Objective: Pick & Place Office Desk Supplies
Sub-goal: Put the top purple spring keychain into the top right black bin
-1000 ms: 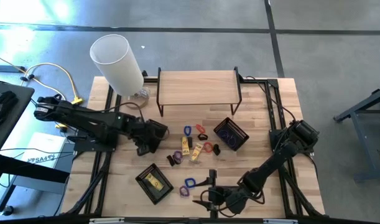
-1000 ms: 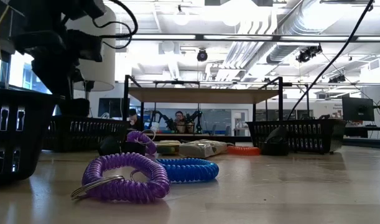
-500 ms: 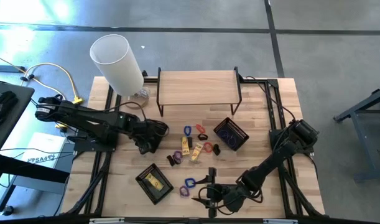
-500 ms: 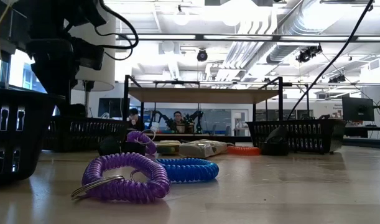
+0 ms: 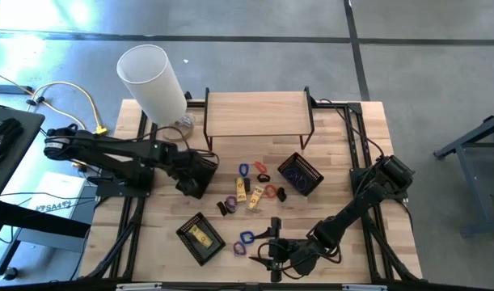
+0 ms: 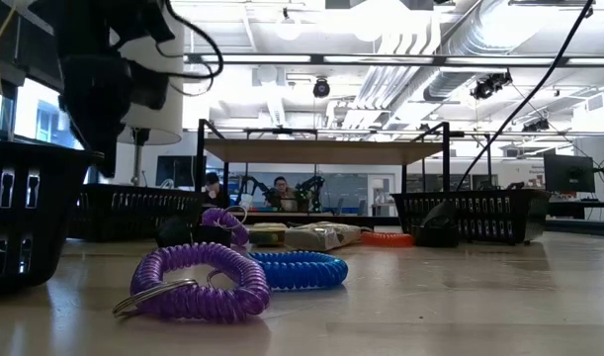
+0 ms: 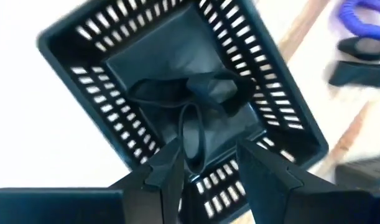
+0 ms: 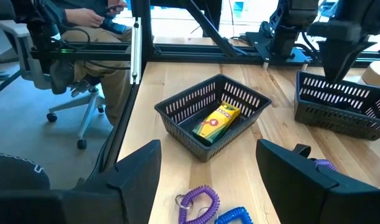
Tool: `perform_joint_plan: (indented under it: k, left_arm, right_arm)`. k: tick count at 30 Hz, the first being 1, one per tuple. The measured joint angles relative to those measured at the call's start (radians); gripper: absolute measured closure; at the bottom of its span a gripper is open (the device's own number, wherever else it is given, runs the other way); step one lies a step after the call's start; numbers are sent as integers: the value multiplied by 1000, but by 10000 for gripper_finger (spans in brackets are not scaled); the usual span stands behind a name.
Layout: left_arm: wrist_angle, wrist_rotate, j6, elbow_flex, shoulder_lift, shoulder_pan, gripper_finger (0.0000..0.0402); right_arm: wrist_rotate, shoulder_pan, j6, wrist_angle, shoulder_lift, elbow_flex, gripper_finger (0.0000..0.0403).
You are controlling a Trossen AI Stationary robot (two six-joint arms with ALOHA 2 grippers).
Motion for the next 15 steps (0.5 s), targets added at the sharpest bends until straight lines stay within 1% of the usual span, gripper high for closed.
perform_joint_plan:
  k: [4, 8, 11, 15]
  left_arm:
    - [-18, -3, 15, 40, -73, 9, 261]
    - [44, -15, 15, 50, -171, -26, 261]
    - [81, -85, 15, 50, -227, -90, 261]
    - [109, -202, 15, 50, -252, -217, 261]
  right_arm:
    - [-9, 0, 0, -7, 0, 0, 151]
    - [-52, 0, 14, -14, 0, 0, 151]
    - [-75, 0, 50, -37, 0, 0, 151]
    - [-97, -1, 79, -67, 0, 0, 151]
